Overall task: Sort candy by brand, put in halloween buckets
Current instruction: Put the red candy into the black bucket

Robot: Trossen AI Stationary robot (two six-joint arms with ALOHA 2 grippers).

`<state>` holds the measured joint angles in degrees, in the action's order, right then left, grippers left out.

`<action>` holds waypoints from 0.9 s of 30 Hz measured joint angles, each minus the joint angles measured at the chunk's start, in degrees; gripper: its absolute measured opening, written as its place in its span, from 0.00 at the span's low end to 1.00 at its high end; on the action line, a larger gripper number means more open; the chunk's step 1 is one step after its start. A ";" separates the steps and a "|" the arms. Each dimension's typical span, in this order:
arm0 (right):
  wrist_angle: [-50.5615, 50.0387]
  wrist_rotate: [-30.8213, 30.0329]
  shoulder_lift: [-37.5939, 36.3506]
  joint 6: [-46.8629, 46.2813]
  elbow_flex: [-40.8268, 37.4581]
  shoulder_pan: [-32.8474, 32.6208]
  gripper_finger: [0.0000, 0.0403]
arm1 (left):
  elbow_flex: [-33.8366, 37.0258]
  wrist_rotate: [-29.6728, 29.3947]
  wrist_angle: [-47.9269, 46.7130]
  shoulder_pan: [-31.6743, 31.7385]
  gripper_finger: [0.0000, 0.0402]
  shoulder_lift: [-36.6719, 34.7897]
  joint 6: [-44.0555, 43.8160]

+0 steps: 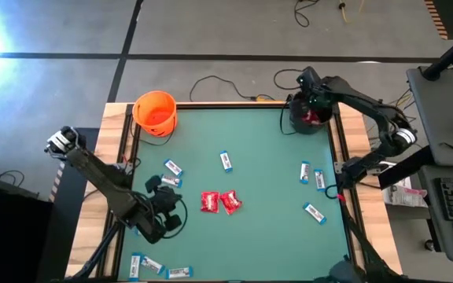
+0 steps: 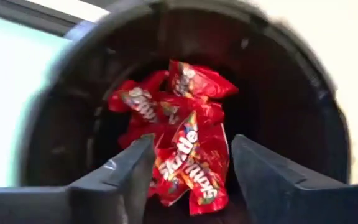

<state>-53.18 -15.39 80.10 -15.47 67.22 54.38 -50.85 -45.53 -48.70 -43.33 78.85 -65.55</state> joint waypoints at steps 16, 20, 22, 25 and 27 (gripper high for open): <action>42.94 -9.39 -17.91 -7.64 -22.75 -64.42 0.58 | 0.76 -5.79 16.97 0.03 0.00 5.41 14.86; 58.63 -20.50 -7.26 -8.72 -26.82 -76.31 0.59 | 0.29 1.23 16.42 0.03 0.00 6.27 16.84; 66.46 -22.28 -0.56 -8.15 -27.10 -79.90 0.61 | 0.20 1.48 16.14 -0.27 0.00 5.40 16.86; 73.11 -22.35 8.82 -8.08 -25.46 -82.00 0.65 | 0.15 1.48 16.04 -0.64 0.00 3.49 17.02; 73.56 -22.11 14.02 -10.06 -23.16 -81.83 0.69 | 0.15 1.52 15.99 -0.94 0.00 2.56 16.93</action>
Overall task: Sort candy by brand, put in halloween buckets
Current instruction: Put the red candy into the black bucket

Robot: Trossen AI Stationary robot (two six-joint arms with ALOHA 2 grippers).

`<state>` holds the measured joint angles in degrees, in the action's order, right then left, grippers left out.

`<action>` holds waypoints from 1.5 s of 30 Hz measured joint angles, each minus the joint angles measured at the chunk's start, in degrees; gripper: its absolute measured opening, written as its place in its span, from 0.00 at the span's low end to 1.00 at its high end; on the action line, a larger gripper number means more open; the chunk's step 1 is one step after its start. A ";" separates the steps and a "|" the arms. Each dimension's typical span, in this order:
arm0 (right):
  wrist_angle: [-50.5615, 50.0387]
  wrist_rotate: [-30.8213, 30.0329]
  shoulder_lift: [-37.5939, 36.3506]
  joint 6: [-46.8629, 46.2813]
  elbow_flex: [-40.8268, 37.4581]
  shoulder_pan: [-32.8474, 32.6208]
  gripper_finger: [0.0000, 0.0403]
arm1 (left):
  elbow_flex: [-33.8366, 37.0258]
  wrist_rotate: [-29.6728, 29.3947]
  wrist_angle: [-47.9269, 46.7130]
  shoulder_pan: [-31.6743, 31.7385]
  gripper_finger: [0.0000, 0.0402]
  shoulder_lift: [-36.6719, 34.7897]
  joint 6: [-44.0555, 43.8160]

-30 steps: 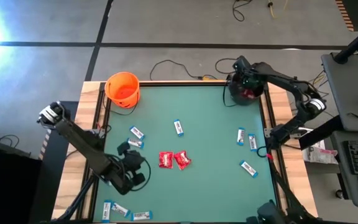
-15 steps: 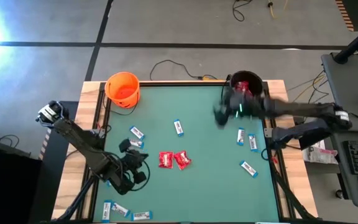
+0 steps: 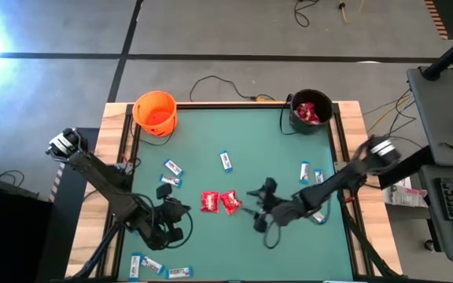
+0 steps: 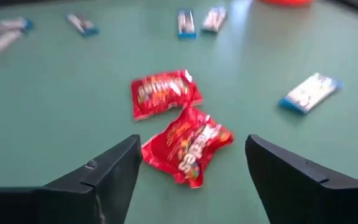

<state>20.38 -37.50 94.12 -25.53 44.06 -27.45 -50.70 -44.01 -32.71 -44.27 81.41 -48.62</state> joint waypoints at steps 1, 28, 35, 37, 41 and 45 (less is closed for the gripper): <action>-0.05 0.06 2.19 -1.03 1.18 0.18 0.71 | 0.00 0.00 0.04 -0.23 0.00 -0.37 -0.11; -7.23 0.84 28.87 -4.35 22.94 5.94 0.36 | 2.23 -3.05 1.27 -4.64 0.00 -0.62 -13.65; -10.35 2.44 24.88 -2.35 22.27 3.15 0.15 | 2.25 -6.97 8.14 -5.62 0.00 -0.25 -13.60; -14.07 3.20 22.85 -1.90 22.09 2.21 0.13 | 2.27 -8.04 11.37 -5.73 0.00 0.23 -12.66; -21.13 1.27 17.97 -2.51 21.04 0.27 0.13 | 1.92 -8.64 15.00 -5.68 0.00 1.23 -10.90; -24.44 -1.06 10.30 -3.05 16.98 -1.28 0.14 | 1.09 -9.55 15.11 -5.37 0.00 1.18 -10.35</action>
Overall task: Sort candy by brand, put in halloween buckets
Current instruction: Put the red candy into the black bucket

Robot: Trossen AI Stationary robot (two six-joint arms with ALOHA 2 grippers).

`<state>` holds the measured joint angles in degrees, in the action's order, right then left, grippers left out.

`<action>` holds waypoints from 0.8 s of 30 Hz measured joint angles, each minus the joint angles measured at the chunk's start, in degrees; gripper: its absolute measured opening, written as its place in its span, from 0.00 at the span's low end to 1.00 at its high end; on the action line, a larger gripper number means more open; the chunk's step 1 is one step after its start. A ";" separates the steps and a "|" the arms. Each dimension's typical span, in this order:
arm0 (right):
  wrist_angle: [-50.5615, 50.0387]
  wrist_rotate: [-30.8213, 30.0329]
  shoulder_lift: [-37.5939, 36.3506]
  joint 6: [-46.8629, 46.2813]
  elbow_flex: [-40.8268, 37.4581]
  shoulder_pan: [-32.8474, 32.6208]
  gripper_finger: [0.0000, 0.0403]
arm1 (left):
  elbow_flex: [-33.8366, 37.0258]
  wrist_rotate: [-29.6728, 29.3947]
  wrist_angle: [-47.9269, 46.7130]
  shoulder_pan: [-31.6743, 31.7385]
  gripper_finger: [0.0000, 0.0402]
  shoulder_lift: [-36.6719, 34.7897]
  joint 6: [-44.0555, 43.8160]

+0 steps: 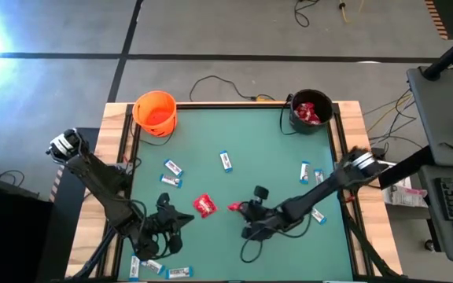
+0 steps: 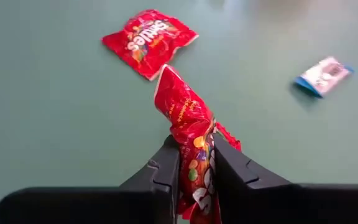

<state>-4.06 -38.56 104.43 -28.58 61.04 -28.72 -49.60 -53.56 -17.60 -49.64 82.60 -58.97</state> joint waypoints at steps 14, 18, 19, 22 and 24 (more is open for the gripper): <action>-1.60 -3.14 -32.45 -3.38 -22.14 -0.90 0.13 | -8.23 -21.55 0.71 4.05 0.00 0.23 2.97; -4.05 -4.44 -40.81 -3.39 -23.94 0.06 0.13 | -8.14 -17.59 3.55 7.24 0.00 0.28 2.56; -5.11 -4.75 -42.64 -3.38 -23.96 0.30 0.13 | -8.04 -17.48 4.26 8.11 0.00 0.35 2.52; -9.35 -6.20 -47.01 -3.64 -24.01 0.36 0.12 | -7.98 -18.77 6.54 10.39 0.00 0.67 2.56; -13.14 -6.45 -49.39 -5.08 -24.05 0.23 0.11 | -7.96 -20.63 8.47 11.56 0.00 0.67 3.16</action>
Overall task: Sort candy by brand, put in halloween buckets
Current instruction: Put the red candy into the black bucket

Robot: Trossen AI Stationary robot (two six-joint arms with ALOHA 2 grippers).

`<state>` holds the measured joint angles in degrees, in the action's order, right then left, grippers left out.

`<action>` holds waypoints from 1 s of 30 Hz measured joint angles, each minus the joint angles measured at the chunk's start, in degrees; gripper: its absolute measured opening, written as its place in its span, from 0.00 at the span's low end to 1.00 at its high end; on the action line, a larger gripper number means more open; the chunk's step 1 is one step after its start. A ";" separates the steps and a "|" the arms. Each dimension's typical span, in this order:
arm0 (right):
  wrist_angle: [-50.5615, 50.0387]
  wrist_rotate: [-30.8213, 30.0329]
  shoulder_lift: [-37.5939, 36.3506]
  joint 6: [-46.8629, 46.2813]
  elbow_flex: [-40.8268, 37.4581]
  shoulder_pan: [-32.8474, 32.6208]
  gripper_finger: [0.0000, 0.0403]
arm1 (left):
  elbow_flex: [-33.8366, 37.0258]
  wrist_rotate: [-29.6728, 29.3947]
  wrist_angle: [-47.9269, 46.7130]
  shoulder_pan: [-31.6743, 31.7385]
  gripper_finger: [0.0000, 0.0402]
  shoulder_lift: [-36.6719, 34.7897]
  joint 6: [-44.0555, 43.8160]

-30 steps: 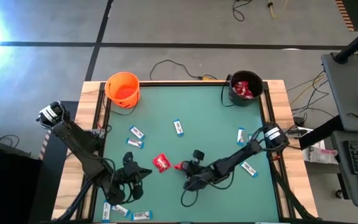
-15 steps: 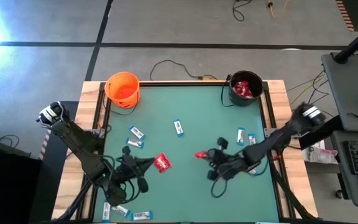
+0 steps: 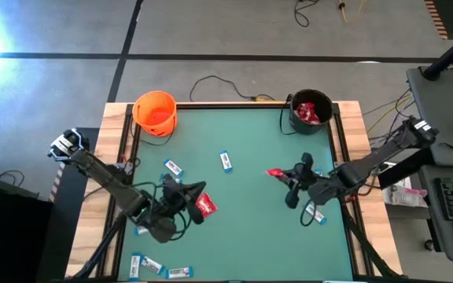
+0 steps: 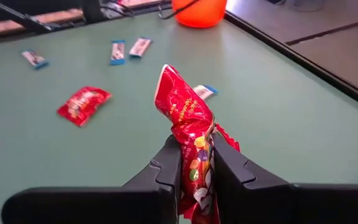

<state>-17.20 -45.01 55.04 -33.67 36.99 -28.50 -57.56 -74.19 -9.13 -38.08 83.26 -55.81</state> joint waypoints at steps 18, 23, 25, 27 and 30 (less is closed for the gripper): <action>-29.37 0.68 -12.13 8.00 9.36 15.99 0.11 | 0.07 -1.35 15.55 0.82 0.00 6.79 2.52; -35.55 4.34 -7.24 15.66 16.71 29.41 0.11 | 0.07 -1.75 18.43 0.52 0.00 6.95 6.26; -35.91 6.34 -5.36 19.09 18.89 35.11 0.11 | 0.07 -1.75 18.41 0.65 0.00 6.91 6.27; -36.17 9.14 -3.61 21.54 19.96 40.47 0.11 | 0.07 -1.71 18.41 0.70 0.00 6.92 6.26; -35.94 13.27 -1.48 23.01 19.74 47.77 0.11 | 0.07 -1.32 18.61 0.66 0.00 6.97 5.90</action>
<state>-53.14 -31.74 53.56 -10.65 56.74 19.27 -57.49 -75.51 9.47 -37.42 90.24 -49.91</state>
